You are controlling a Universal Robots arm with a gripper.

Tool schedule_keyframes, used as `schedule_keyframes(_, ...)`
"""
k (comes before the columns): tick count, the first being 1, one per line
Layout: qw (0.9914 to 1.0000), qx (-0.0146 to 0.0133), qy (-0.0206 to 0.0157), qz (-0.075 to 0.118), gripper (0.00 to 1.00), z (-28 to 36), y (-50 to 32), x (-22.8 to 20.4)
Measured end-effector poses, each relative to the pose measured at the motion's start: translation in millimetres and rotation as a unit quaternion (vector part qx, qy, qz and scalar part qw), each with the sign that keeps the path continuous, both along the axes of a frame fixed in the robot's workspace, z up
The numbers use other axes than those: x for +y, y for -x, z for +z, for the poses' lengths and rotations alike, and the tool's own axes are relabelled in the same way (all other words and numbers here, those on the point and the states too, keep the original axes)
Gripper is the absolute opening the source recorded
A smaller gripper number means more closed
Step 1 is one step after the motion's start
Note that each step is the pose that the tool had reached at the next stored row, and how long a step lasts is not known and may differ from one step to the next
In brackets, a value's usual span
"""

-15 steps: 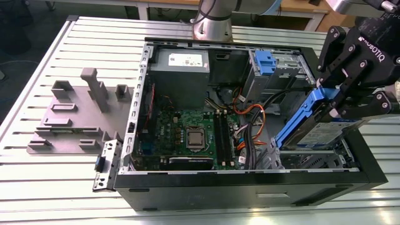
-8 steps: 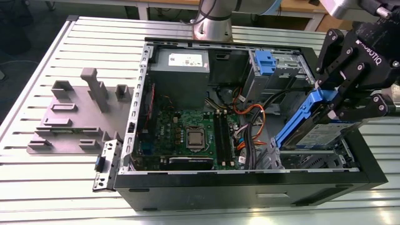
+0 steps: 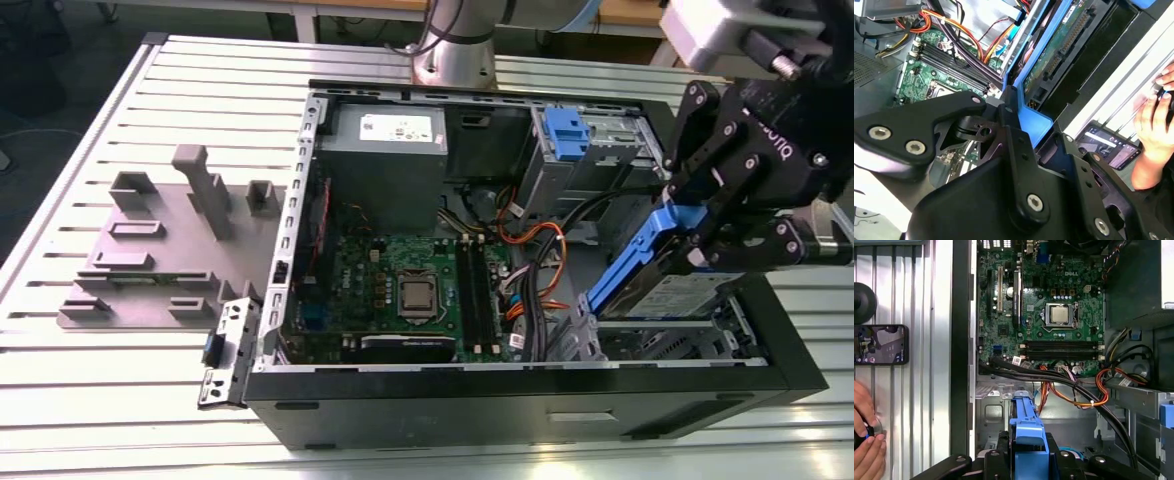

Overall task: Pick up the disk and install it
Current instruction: 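Insert the disk into the insertion slot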

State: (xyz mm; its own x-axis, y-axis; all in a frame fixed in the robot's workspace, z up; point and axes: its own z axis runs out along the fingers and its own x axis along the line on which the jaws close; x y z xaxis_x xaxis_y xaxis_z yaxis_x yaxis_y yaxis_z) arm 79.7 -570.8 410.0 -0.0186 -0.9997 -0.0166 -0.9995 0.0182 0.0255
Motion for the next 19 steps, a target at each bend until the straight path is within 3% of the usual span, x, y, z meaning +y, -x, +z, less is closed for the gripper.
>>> schedule_keyframes(19, 1.0, -0.0012, 0.0, 0.0, 0.36, -32.0, 0.0, -1.1)
